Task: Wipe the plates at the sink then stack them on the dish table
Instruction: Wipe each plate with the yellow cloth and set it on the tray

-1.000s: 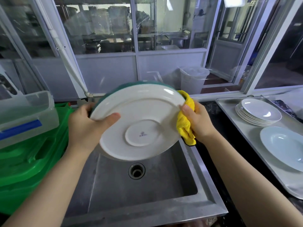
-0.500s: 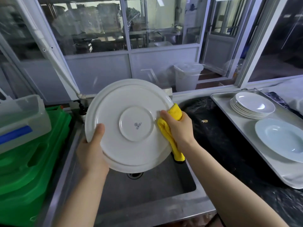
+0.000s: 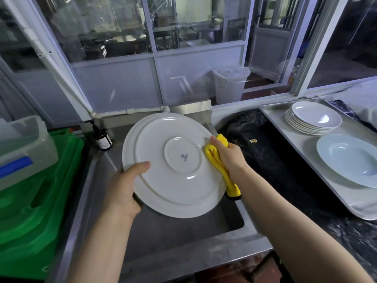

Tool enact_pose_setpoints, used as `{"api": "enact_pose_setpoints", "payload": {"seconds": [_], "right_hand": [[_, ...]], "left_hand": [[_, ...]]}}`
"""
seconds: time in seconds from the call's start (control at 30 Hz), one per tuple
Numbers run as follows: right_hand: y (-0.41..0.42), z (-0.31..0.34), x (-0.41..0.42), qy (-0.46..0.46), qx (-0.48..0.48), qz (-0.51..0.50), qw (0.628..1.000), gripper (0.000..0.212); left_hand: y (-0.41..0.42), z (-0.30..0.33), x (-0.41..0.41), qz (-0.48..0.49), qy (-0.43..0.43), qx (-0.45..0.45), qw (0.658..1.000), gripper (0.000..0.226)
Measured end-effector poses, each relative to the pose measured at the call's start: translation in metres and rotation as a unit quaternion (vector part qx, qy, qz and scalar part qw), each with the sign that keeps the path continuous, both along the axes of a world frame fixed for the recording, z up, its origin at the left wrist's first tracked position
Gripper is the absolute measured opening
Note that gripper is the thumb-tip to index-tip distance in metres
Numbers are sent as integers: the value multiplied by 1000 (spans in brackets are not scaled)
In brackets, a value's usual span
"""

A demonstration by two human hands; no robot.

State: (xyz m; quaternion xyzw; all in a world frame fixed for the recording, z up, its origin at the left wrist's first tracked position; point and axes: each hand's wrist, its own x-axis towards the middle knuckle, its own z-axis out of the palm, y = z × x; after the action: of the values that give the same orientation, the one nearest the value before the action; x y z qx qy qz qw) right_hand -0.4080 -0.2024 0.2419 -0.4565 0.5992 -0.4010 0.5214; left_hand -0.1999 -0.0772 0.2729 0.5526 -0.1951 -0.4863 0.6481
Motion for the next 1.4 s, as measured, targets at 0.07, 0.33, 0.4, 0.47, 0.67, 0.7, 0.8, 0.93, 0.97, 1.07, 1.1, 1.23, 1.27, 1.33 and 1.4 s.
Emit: {"api": "enact_pose_setpoints", "payload": {"seconds": [0.07,0.33,0.4,0.47,0.67,0.7,0.8,0.93,0.97,1.07,1.1,1.23,1.27,1.33,1.4], "right_hand": [[-1,-6,2,40,-30,14,999,28],[25,-34,6,175,-115,85,974,30],[40,-41,13,153,-118,113,975,33],[55,-48,22,129,-117,139,975,40],[90,-61,49,85,-144,249,954,56],[93,-63,52,101,-166,270,943,55],[92,-73,43,121,-204,300,924,49],[86,-95,-1,157,-208,282,923,58],[86,-103,-15,162,-208,272,925,61],[84,-130,-57,211,-187,250,926,68],[83,-139,-72,236,-169,244,925,68],[81,-169,-121,313,-80,214,922,48],[80,-170,-130,315,-48,200,927,44],[75,-169,-142,313,11,181,932,41],[68,-161,-146,308,25,170,936,27]], "left_hand": [[-3,-1,-3,12,-3,5,1000,23],[-11,-28,-4,51,28,70,996,10],[-14,-35,-3,63,23,85,994,13],[-18,-43,-2,70,8,96,993,25],[-24,-67,-8,95,-34,133,986,43],[-24,-71,-10,97,-41,136,985,43],[-20,-82,-15,112,-67,145,981,40],[-11,-94,-23,108,-123,156,974,31],[-9,-96,-26,101,-132,159,973,33],[-5,-103,-34,86,-149,176,969,33],[-4,-105,-37,80,-155,180,968,30],[-4,-110,-44,58,-199,187,960,28],[-4,-111,-46,49,-210,183,959,26],[-5,-114,-49,31,-242,183,952,23],[-6,-116,-52,11,-281,188,941,21]]}}
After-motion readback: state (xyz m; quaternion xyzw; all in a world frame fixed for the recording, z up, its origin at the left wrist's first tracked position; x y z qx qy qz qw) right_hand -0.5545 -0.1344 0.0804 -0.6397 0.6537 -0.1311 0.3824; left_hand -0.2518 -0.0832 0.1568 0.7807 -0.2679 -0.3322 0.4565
